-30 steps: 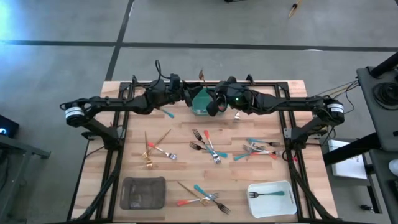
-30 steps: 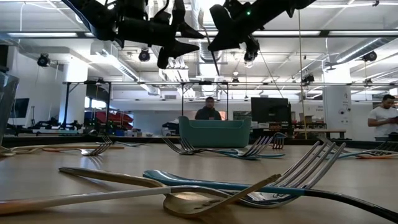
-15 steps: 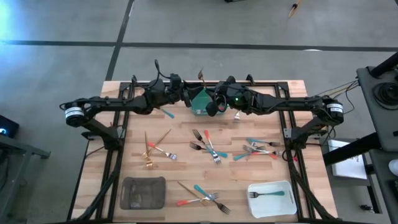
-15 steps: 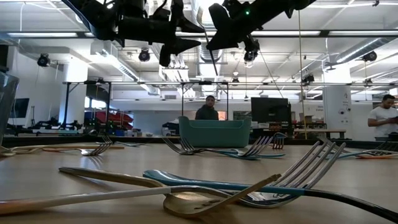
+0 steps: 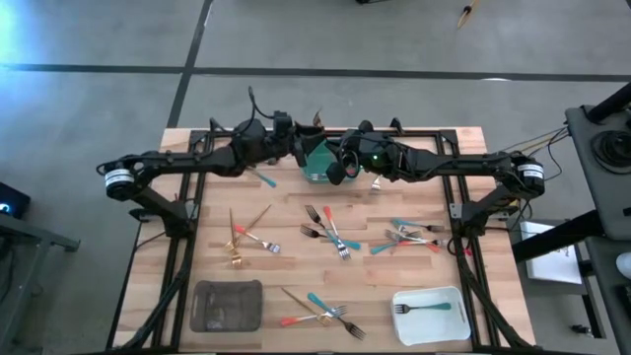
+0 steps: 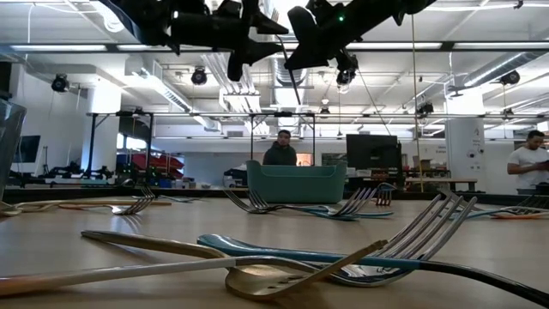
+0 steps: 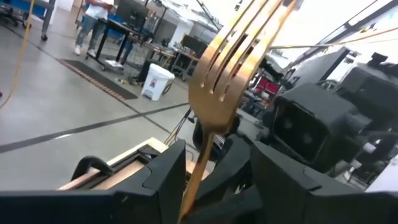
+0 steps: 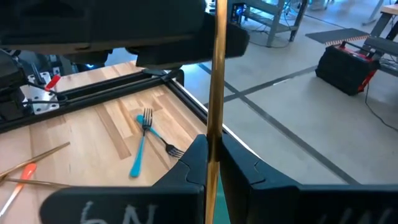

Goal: Sort silverware by color (type)
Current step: Put the gold fork into the black bin

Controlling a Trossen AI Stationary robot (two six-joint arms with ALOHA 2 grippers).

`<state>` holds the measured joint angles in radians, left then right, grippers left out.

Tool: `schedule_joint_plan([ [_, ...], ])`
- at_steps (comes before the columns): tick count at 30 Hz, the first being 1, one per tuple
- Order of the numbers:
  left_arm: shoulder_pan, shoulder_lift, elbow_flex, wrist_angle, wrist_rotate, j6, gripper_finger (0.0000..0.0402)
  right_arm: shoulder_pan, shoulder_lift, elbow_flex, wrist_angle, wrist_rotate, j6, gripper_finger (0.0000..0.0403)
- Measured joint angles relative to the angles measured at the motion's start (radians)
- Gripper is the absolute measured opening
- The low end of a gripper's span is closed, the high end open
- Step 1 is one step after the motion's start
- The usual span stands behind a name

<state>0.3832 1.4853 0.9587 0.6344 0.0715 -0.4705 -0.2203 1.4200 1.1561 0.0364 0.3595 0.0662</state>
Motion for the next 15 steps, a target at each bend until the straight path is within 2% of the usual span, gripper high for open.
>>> schedule_joint_plan([
  [5,0.0,0.0,0.009,-0.007,0.0,0.024,0.013,0.0,0.0,0.0,0.0,0.0,0.0,0.0013],
  [12,0.004,0.0,0.009,-0.014,-0.002,0.025,0.002,0.0,-0.001,0.0,0.002,0.0,0.0,0.0013],
  [15,0.006,0.0,0.009,-0.016,-0.002,0.027,0.0008,0.0,-0.001,0.0,0.002,0.0,0.0,0.0013],
])
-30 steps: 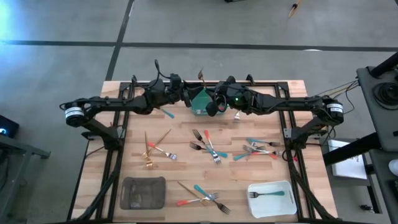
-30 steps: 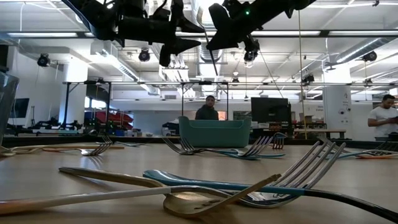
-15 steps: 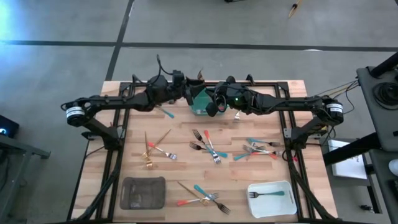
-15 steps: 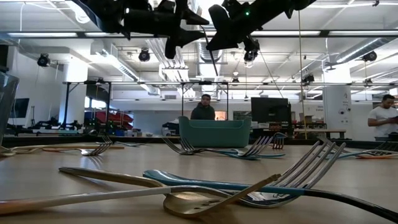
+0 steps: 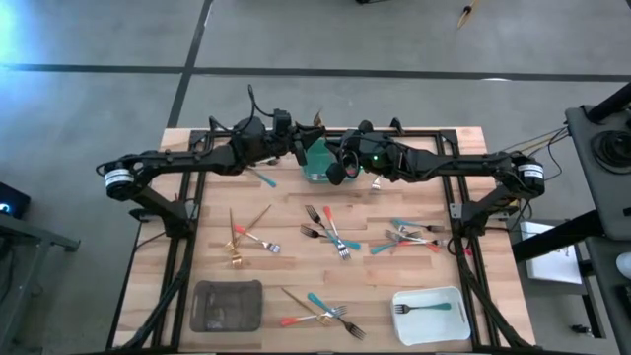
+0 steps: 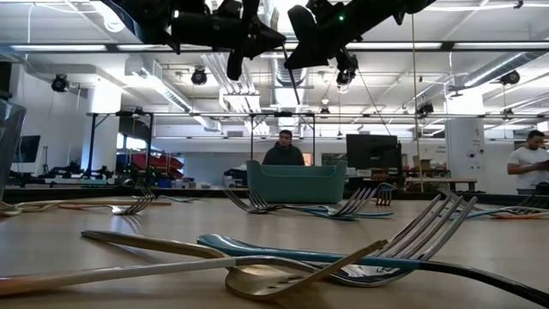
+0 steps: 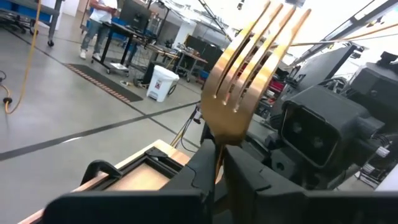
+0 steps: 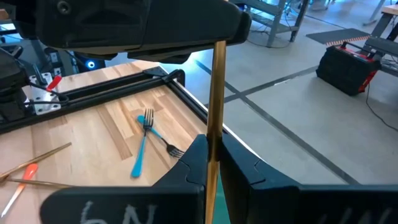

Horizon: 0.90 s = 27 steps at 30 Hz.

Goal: Sort silverware by color (type)
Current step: Put the gold fork into the black bin

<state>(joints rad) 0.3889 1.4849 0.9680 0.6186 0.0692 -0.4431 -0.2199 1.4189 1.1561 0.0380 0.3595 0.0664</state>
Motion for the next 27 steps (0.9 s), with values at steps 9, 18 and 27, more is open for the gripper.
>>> schedule_joint_plan([
  [9,0.0,-0.001,0.0,-0.007,0.0,-0.002,0.0002,0.0,-0.001,0.0,-0.004,0.0,0.001,0.0013],
  [18,0.001,-0.001,0.0,-0.009,0.004,-0.002,0.0001,0.0,-0.009,0.0,-0.006,-0.002,0.012,0.0094],
  [27,0.04,-0.017,0.0,-0.045,0.004,0.02,0.0,0.0,-0.079,0.0,-0.21,-0.003,0.095,0.0172],
])
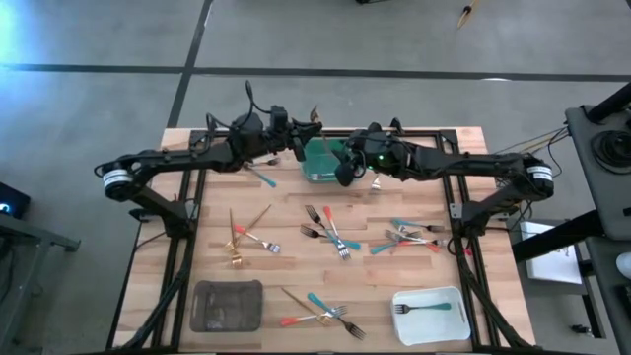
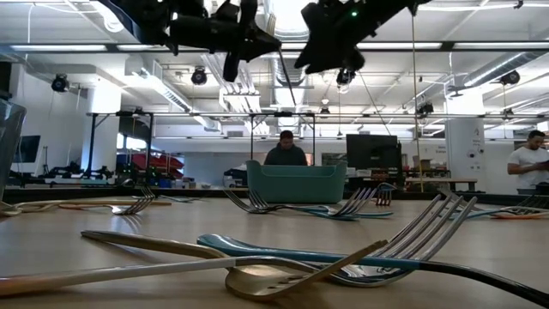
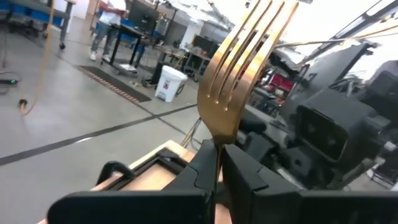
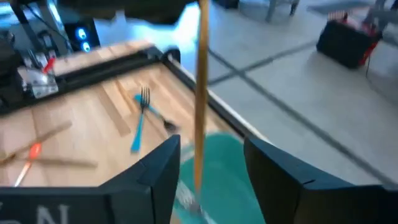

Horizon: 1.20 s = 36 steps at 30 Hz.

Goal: Sort silverware by color (type)
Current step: Put the gold fork into the black bin

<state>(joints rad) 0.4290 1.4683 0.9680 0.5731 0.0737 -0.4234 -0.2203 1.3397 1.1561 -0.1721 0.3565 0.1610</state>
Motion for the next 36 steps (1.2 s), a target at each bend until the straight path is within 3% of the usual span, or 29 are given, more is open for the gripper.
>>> schedule_joint_plan([
  [3,0.012,-0.033,0.0,-0.122,0.048,0.021,0.0,0.0,-0.054,0.0,-0.148,-0.003,0.08,0.0176],
  [7,-0.002,-0.104,0.0,-0.405,0.146,0.035,0.0,0.0,-0.124,0.0,-0.333,-0.046,0.198,0.0171],
  [10,-0.053,-0.167,0.0,-0.605,0.209,0.069,0.0,0.0,-0.155,0.0,-0.425,-0.08,0.231,0.0162],
  [14,-0.169,-0.263,0.0,-0.811,0.217,0.058,0.0,0.0,-0.169,0.0,-0.499,-0.124,0.235,0.0147],
  [19,-0.386,-0.35,0.0,-0.995,0.134,-0.085,0.0,0.004,-0.153,0.0,-0.578,-0.233,0.235,0.0132],
  [29,-0.874,-0.387,0.0,-1.148,-0.108,-0.535,0.0,0.064,-0.094,0.0,-0.723,-0.253,0.233,0.0121],
  [36,-1.047,-0.301,0.0,-1.317,-0.139,-0.636,0.0,0.087,-0.077,0.0,-0.766,-0.253,0.232,0.0121],
])
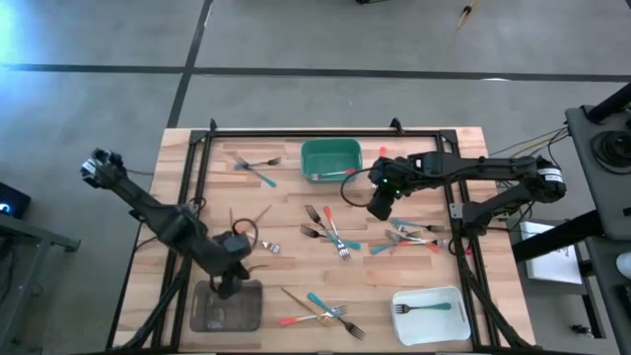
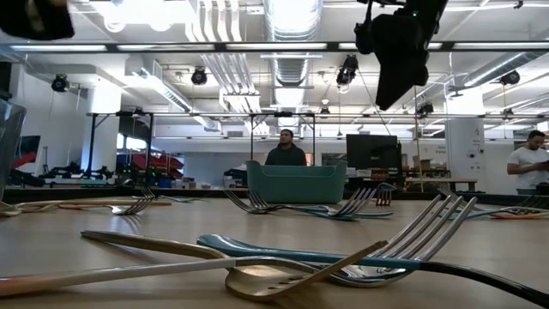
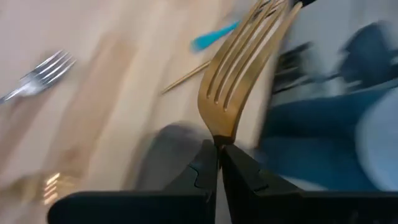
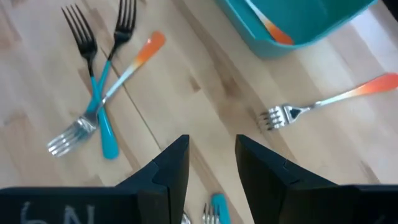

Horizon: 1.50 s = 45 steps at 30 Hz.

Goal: Sort silverware by color (type)
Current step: Put the gold fork into the black bin, then put the orange fork into the green bin

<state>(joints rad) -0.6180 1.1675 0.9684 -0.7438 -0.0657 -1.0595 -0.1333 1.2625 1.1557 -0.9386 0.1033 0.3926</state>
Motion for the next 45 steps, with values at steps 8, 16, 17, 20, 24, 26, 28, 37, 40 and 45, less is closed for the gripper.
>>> schedule_joint_plan([
  [8,-0.032,0.137,0.0,-0.067,0.145,0.05,0.0,0.017,-0.007,0.0,-0.197,-0.007,0.015,0.0121],
  [16,-0.036,0.206,0.0,-0.062,0.207,0.051,0.0004,0.031,-0.009,0.0,-0.299,-0.008,0.017,0.0121],
  [17,-0.036,0.21,0.002,-0.064,0.207,0.046,0.0008,0.031,-0.009,0.0,-0.299,-0.007,0.016,0.0121],
  [20,-0.035,0.216,0.029,-0.065,0.208,0.045,0.003,0.031,-0.009,0.0,-0.299,-0.007,0.006,0.0121],
  [24,-0.035,0.222,0.076,-0.064,0.21,0.055,0.0065,0.03,-0.009,0.0,-0.298,-0.007,-0.001,0.0121],
  [26,-0.035,0.222,0.102,-0.065,0.208,0.075,0.0081,0.03,-0.009,0.0,-0.297,-0.001,-0.011,0.0121],
  [28,-0.035,0.221,0.127,-0.065,0.189,0.122,0.0093,0.03,-0.009,0.0,-0.286,0.029,-0.011,0.0121],
  [37,-0.006,0.221,0.262,-0.181,-0.112,0.228,0.0106,-0.031,0.056,-0.004,-0.111,0.187,0.175,0.0121],
  [40,0.007,0.221,0.295,-0.299,-0.175,0.186,0.0107,-0.087,0.12,-0.017,-0.096,0.193,0.236,0.0121],
  [45,0.012,0.219,0.338,-0.432,-0.26,0.17,0.0107,-0.158,0.244,-0.022,-0.087,0.184,0.273,0.0121],
])
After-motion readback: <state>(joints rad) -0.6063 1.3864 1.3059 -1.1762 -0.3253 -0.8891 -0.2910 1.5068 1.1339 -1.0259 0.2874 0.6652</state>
